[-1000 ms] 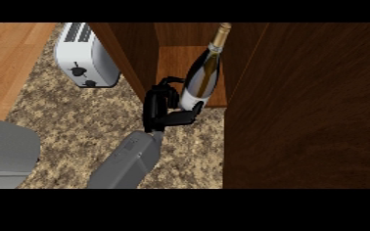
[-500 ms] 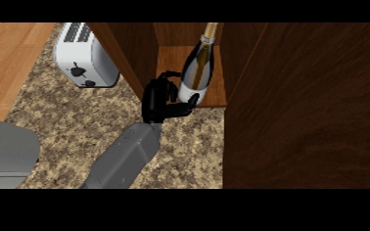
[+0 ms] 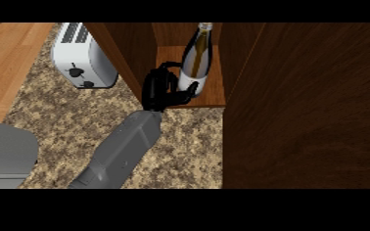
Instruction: Pick up the wine, place it into the cabinet and close the cabinet
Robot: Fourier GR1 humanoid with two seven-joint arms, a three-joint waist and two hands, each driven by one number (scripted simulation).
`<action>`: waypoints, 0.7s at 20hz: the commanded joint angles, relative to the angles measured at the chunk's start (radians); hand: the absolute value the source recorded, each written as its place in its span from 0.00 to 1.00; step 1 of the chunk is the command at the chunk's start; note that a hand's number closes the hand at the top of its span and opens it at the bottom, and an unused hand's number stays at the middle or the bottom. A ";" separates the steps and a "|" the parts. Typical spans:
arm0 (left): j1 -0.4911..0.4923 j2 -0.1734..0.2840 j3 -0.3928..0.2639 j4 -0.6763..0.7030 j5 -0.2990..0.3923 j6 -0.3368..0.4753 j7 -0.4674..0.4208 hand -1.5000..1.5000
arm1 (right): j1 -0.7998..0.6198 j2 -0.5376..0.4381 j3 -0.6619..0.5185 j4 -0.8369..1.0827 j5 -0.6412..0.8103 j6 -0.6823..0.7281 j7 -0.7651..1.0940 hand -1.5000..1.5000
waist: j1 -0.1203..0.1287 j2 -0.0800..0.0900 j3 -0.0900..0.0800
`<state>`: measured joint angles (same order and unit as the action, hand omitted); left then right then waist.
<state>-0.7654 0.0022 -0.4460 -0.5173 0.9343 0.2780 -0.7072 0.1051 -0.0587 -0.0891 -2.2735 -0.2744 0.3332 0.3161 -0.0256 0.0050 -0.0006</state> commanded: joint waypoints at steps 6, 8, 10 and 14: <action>-0.166 -0.002 0.031 0.124 0.074 -0.017 0.024 1.00 | -0.098 -0.026 -0.052 0.065 -0.033 -0.012 0.002 0.00 | -0.005 0.004 0.000; -0.162 -0.002 0.025 0.175 0.067 -0.070 0.015 1.00 | -0.127 -0.015 -0.026 0.093 0.003 -0.031 0.010 0.00 | -0.006 0.005 0.000; -0.114 -0.002 0.004 0.199 0.082 -0.039 -0.044 1.00 | -0.059 0.030 0.041 0.061 0.064 -0.016 -0.041 0.00 | -0.018 0.007 0.000; -0.146 -0.002 0.002 0.239 0.080 -0.019 0.000 1.00 | -0.014 0.019 0.038 -0.002 0.027 -0.014 0.005 0.00 | -0.022 0.006 0.000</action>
<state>-0.9161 0.0001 -0.4322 -0.3203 1.0074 0.2668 -0.6950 0.0727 -0.0505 -0.0741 -2.2340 -0.2502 0.3311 0.2962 -0.0396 0.0103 -0.0006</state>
